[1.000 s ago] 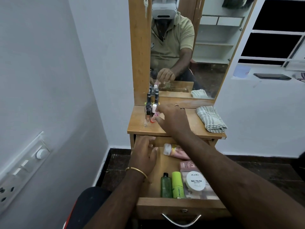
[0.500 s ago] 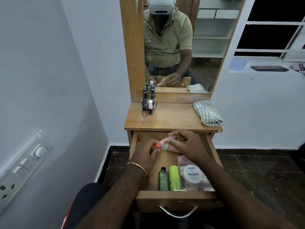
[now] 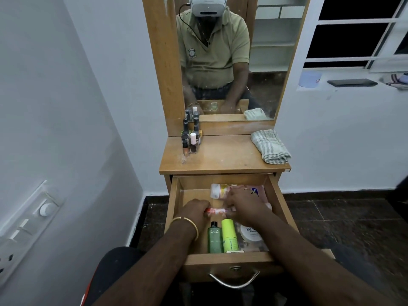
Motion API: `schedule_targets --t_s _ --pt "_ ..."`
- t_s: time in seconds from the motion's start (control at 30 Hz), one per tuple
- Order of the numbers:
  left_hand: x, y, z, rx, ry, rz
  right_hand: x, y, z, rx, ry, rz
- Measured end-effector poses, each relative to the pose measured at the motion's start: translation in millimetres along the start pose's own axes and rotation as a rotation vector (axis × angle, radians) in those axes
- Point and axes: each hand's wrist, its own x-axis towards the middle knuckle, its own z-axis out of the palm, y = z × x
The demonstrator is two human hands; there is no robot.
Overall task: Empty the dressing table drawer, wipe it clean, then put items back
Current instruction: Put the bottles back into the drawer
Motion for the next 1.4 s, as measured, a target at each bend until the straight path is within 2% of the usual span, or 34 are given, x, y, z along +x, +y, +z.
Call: schedule_targets --t_s 0.27,0.5,0.7,0.87,1.0,1.23,1.4 --pt "-1.4 5.4 -2.5 0.048 -0.078 0.021 2.5 0.9 5.7 -0.04 -0.059 0.05" --pt "-3.7 6.0 -1.7 0.018 -0.062 -0.006 -1.6 5.7 4.4 0.01 -0.012 0.083" --pt "-5.9 4.8 -6.2 -0.05 0.014 -0.045 -4.0 5.8 -2.9 0.085 0.241 0.042" --pt "-9.0 2.6 -11.8 -0.145 0.185 -0.013 1.7 -6.0 -10.5 0.182 0.518 -0.03" --pt "-9.3 1.1 -14.8 -0.209 0.292 0.016 23.2 -24.5 -30.8 0.186 0.647 -0.081" --pt "-7.7 0.9 -13.9 -0.218 0.373 0.042 81.5 -65.0 -69.3 0.055 0.597 -0.05" --pt "-6.2 -1.9 -13.4 -0.228 0.382 0.073 104.3 -83.1 -69.9 -0.015 0.588 -0.09"
